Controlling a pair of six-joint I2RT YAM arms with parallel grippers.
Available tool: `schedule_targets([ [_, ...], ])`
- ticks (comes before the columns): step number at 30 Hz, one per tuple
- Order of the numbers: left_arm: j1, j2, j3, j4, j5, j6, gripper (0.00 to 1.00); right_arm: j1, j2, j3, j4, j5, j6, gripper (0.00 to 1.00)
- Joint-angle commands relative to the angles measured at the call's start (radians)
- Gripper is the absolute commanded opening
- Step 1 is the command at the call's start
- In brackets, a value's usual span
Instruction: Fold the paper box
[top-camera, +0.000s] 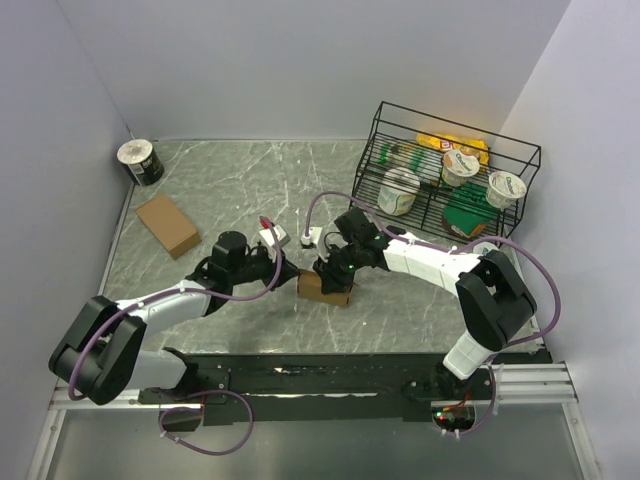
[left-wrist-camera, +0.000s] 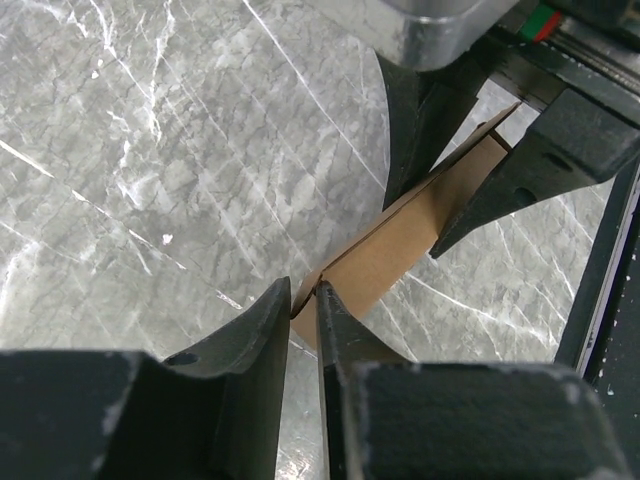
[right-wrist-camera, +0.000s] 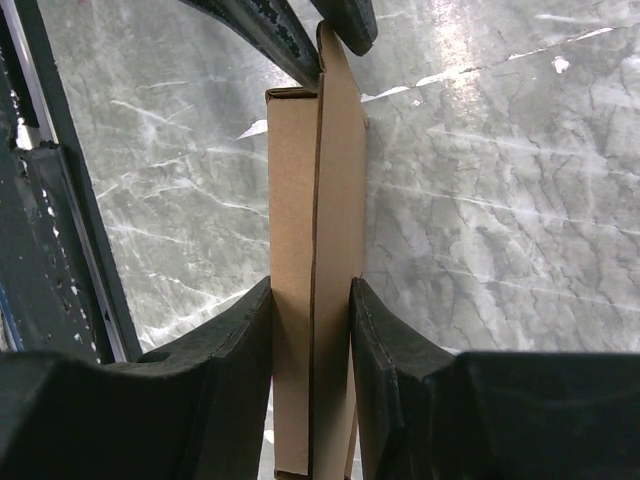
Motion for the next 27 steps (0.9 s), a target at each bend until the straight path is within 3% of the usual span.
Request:
schedule_targets([
  [1,-0.016,0.000,0.058,-0.001,0.005,-0.016,0.21,0.002,0.006,0.001,-0.021,0.055,0.007,0.38],
  [14,-0.031,0.035,0.118,-0.061,-0.044,-0.110,0.03,0.020,0.012,-0.001,-0.018,0.114,0.005,0.38],
  [27,-0.094,0.062,0.158,-0.136,-0.177,-0.301,0.01,0.052,-0.026,-0.050,0.053,0.250,0.011,0.38],
])
